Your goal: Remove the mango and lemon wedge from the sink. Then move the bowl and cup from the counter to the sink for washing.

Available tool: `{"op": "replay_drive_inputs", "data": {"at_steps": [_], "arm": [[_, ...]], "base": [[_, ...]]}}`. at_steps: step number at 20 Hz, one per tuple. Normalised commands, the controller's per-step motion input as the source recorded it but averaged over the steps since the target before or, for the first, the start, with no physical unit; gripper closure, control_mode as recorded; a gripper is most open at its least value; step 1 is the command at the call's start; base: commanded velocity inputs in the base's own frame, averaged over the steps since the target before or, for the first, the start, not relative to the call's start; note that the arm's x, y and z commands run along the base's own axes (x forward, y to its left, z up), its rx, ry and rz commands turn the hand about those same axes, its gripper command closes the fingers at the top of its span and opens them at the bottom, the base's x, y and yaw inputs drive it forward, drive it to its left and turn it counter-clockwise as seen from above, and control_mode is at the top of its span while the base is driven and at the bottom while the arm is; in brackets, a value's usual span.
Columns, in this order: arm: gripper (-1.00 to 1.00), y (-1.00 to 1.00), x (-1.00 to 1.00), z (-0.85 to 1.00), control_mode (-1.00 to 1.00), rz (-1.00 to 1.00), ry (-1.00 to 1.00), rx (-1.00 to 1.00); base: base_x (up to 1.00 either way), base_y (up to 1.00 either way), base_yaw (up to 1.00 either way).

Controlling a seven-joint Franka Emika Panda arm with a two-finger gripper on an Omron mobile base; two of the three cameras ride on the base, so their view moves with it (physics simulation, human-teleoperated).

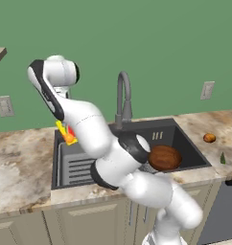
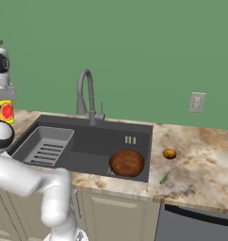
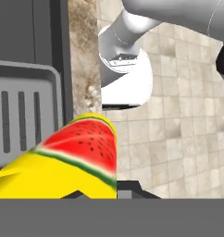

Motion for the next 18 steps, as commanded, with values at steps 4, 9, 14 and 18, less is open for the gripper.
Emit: {"op": "replay_drive_inputs", "data": {"at_steps": [4, 9, 14, 18], "arm": [[1.00, -0.48, -0.18, 0.07, -1.00, 0.04, -0.09, 0.05], [1.00, -0.42, -0.23, 0.03, -1.00, 0.10, -0.14, 0.10], [1.00, -0.38, -0.30, 0.04, -1.00, 0.12, -0.16, 0.13], [1.00, -0.39, -0.27, 0.06, -1.00, 0.13, -0.13, 0.11]], "base": [[0.00, 0.00, 0.00], [0.00, 0.00, 0.00], [0.00, 0.00, 0.00], [0.00, 0.00, 0.00]]}}
